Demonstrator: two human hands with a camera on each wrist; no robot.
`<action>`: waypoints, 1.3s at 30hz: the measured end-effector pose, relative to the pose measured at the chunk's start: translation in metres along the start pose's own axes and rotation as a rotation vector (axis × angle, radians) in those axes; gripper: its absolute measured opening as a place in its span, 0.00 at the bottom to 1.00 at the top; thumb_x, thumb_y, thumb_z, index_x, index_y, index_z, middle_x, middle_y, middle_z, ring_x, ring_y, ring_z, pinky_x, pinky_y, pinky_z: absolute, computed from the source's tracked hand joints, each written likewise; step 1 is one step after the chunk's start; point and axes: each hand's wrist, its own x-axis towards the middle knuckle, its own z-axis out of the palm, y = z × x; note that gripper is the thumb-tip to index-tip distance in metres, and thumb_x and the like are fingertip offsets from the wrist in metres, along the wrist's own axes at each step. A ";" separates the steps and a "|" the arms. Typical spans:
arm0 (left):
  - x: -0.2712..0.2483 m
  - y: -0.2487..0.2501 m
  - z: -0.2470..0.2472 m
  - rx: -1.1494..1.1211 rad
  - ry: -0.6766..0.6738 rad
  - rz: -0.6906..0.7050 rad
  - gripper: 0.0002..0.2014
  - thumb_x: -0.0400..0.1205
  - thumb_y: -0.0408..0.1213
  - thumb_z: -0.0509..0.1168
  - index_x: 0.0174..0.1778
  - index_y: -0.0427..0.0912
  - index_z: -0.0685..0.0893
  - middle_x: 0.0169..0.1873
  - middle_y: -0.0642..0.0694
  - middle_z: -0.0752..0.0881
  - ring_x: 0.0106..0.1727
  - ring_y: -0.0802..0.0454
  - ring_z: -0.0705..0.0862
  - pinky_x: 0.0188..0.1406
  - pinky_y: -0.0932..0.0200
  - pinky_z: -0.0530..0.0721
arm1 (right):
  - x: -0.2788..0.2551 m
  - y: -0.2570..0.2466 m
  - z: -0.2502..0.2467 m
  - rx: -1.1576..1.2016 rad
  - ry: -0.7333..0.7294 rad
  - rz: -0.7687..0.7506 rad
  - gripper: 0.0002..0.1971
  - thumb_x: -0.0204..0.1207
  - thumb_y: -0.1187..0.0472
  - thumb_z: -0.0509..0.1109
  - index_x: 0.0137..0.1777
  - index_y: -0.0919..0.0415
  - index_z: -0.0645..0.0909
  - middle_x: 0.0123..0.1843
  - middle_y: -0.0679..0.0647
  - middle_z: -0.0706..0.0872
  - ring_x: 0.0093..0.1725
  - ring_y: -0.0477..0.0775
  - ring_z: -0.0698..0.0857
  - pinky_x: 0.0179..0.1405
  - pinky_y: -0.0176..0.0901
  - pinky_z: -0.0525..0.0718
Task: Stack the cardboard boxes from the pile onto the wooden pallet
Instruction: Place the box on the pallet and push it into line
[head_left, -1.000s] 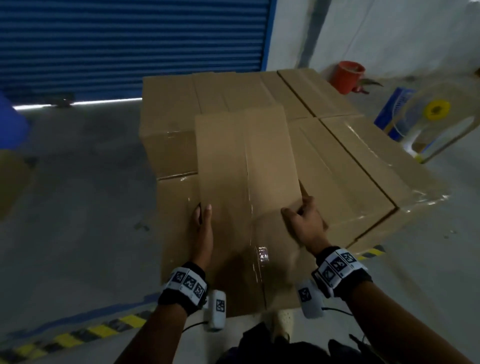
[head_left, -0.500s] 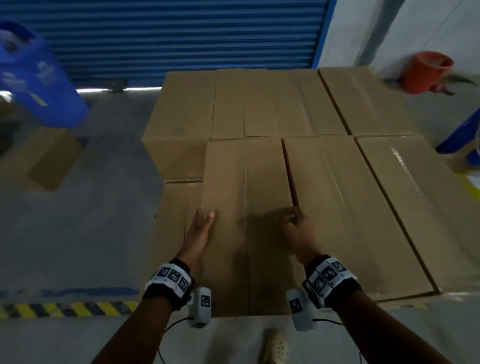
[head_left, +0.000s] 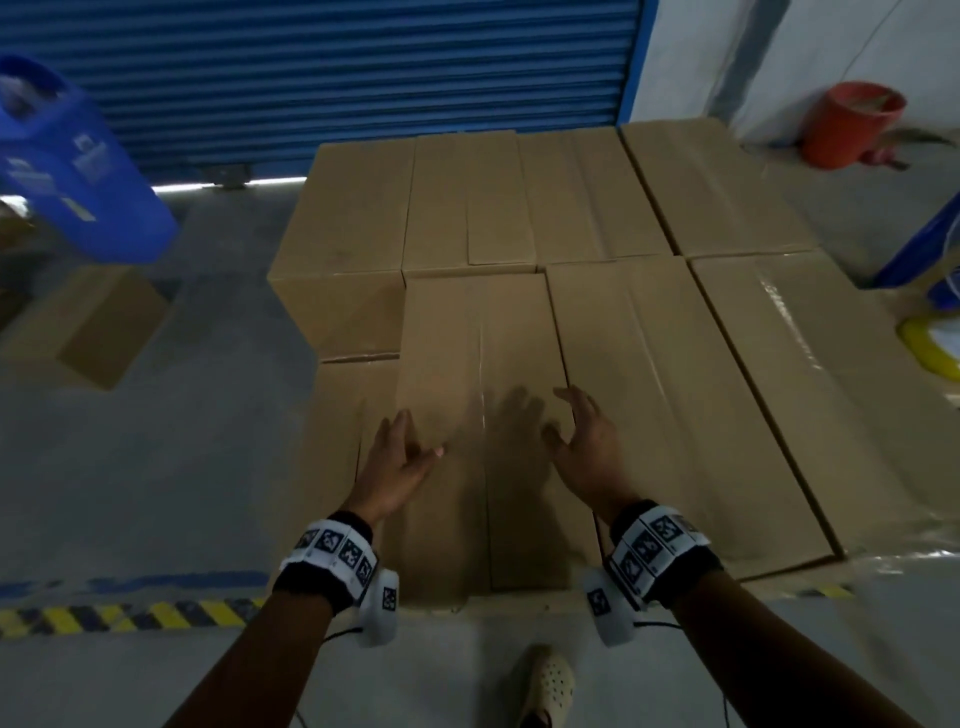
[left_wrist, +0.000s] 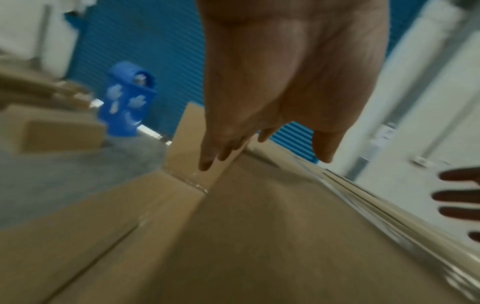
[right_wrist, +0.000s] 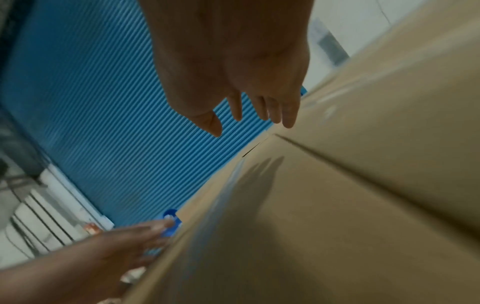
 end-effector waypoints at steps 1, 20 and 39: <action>-0.011 -0.002 0.001 0.105 -0.003 0.035 0.45 0.83 0.63 0.64 0.90 0.54 0.46 0.90 0.46 0.43 0.89 0.44 0.50 0.86 0.42 0.58 | -0.008 0.004 -0.003 -0.046 -0.019 -0.004 0.26 0.79 0.61 0.72 0.77 0.60 0.73 0.78 0.60 0.75 0.75 0.61 0.77 0.66 0.38 0.71; -0.089 -0.008 0.117 0.794 0.063 0.587 0.49 0.78 0.63 0.70 0.90 0.47 0.55 0.89 0.39 0.48 0.90 0.39 0.44 0.86 0.36 0.42 | -0.137 0.062 -0.021 -0.726 -0.384 0.037 0.50 0.73 0.58 0.69 0.89 0.53 0.41 0.90 0.57 0.39 0.88 0.60 0.41 0.85 0.57 0.46; -0.069 -0.002 0.121 0.753 0.102 0.536 0.45 0.79 0.61 0.69 0.89 0.50 0.58 0.90 0.44 0.48 0.90 0.44 0.42 0.87 0.41 0.40 | -0.117 0.075 -0.023 -0.818 -0.413 -0.055 0.53 0.76 0.43 0.72 0.88 0.50 0.35 0.88 0.61 0.33 0.86 0.71 0.37 0.80 0.80 0.46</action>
